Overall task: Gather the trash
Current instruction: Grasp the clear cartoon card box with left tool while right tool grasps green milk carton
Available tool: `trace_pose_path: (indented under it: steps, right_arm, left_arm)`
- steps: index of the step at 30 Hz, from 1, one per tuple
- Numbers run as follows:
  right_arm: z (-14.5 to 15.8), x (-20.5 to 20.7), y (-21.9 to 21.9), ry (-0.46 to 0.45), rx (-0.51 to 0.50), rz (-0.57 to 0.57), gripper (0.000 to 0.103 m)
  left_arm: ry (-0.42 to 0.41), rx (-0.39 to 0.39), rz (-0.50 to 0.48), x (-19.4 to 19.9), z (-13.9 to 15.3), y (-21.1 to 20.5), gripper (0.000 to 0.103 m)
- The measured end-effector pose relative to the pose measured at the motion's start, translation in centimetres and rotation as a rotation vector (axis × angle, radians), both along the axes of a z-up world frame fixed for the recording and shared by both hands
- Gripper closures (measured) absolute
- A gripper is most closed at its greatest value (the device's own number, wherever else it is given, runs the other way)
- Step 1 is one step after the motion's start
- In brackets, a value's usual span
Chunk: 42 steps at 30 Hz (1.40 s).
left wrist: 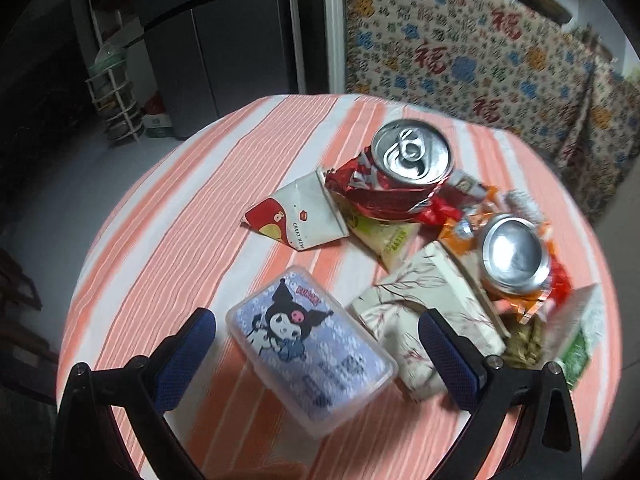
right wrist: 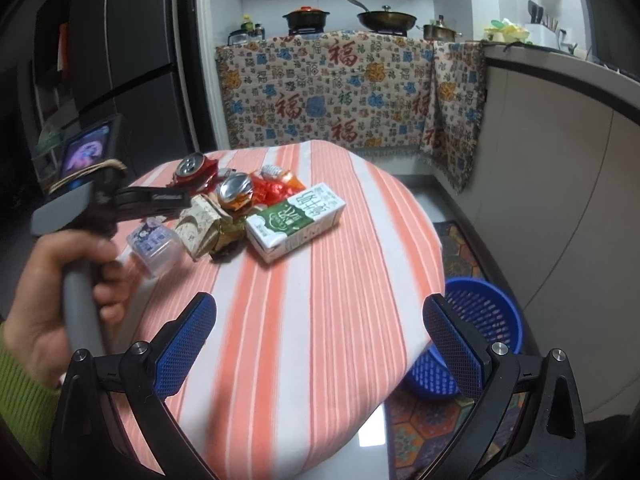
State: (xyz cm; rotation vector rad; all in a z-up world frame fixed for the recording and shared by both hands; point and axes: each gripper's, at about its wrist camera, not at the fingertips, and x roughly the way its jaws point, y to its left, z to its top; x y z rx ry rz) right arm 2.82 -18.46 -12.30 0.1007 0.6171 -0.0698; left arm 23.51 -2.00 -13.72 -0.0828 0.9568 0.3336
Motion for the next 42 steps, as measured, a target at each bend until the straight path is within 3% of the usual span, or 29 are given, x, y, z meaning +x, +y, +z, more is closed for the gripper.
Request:
trace_pose_path:
  steps: [5,9,17,23,27,30,34,40,42]
  right_arm:
    - [-0.6,0.5,-1.0,0.016,0.018,-0.017,0.000]
    - [-0.9,1.1,-0.9,0.030,0.013,-0.019,0.000]
    - [-0.9,5.8,-0.9,0.053,0.047,-0.031,0.000]
    - [-2.0,14.4,-2.1,0.128,0.294,-0.093,0.000]
    - [-4.6,19.9,-2.6,0.248,0.421,-0.160,0.000]
    - [-6.2,21.6,-2.0,0.332,0.395,-0.161,0.003]
    - [-6.6,20.6,-2.0,0.371,0.323,-0.114,0.033]
    - [-6.1,17.1,-3.8,0.431,0.213,0.044,0.047]
    - [-6.0,15.7,-4.5,0.452,0.171,0.078,0.047]
  left_arm:
    - [0.026,0.073,0.029,-0.4,-1.1,0.6,0.000]
    - [0.021,0.072,-0.009,-2.0,-1.1,2.2,0.000]
    - [0.011,-0.103,-0.123,-5.0,-1.3,7.5,0.000]
    - [-0.001,-0.097,-0.159,-5.7,-1.6,8.5,0.000]
    - [0.027,-0.072,-0.178,-5.6,-2.7,8.4,0.000]
    - [0.045,-0.069,-0.183,-5.8,-3.5,8.7,0.000]
    - [0.035,-0.079,-0.197,-6.3,-3.9,9.3,0.000]
    - [0.032,-0.081,-0.234,-6.8,-4.2,9.9,0.000]
    - [0.033,-0.081,-0.257,-7.0,-4.2,10.2,0.000]
